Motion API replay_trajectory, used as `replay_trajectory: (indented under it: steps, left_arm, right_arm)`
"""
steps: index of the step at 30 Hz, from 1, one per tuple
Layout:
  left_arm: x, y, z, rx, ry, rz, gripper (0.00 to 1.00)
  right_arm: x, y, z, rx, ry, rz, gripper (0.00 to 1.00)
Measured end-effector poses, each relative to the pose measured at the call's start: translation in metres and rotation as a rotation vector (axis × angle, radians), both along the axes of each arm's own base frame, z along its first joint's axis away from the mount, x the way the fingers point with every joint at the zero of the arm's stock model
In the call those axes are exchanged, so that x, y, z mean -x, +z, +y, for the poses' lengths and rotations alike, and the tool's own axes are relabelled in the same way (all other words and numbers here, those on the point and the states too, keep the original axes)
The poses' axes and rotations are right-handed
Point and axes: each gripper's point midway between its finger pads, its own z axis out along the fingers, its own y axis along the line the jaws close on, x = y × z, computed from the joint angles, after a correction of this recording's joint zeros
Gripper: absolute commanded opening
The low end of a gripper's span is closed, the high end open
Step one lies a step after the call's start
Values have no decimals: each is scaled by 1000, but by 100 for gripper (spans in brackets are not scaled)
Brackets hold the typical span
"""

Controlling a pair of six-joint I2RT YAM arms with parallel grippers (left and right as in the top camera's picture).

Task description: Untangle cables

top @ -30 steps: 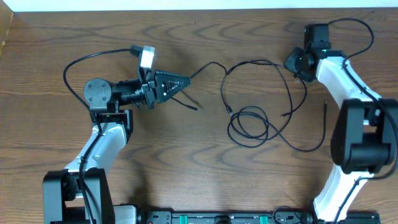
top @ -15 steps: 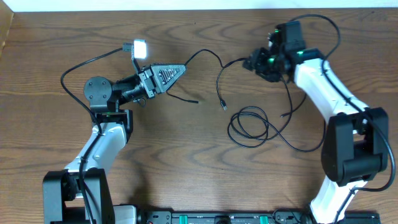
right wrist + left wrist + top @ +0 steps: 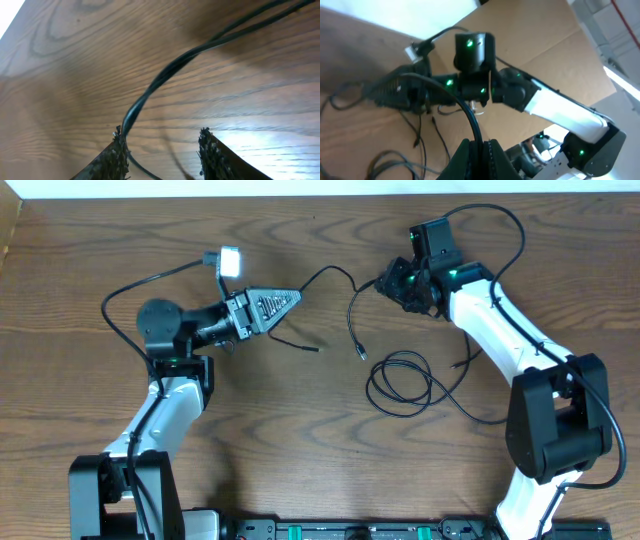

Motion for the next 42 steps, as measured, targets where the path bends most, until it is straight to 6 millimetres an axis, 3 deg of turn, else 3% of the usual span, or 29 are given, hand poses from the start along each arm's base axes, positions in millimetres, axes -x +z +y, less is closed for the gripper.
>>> replay_trajectory:
  steps: [5,11,21,25,30,38,42]
  left_arm:
    - [11,-27,-28,-30,-81,124,7]
    - [46,-56,-75,-92,-236,211,7]
    - [94,-122,-103,-281,-313,390,7]
    - [102,-149,-99,-387,-275,444,7]
    - [104,-164,-96,-467,-245,435,7]
    - [107,-171,-103,-523,-238,395,8]
    - [111,-173,-107,-537,-250,388,8]
  right_arm:
    - [2,5,-18,48,10,-8,52]
    - [5,28,-39,74,-3,-34,53]
    - [11,26,-40,106,45,-34,50]
    - [6,30,-32,102,63,-69,49]
    - [7,28,-2,90,125,-100,49]
    - [16,-7,42,114,212,-79,48]
    - [14,-29,52,130,240,-75,47]
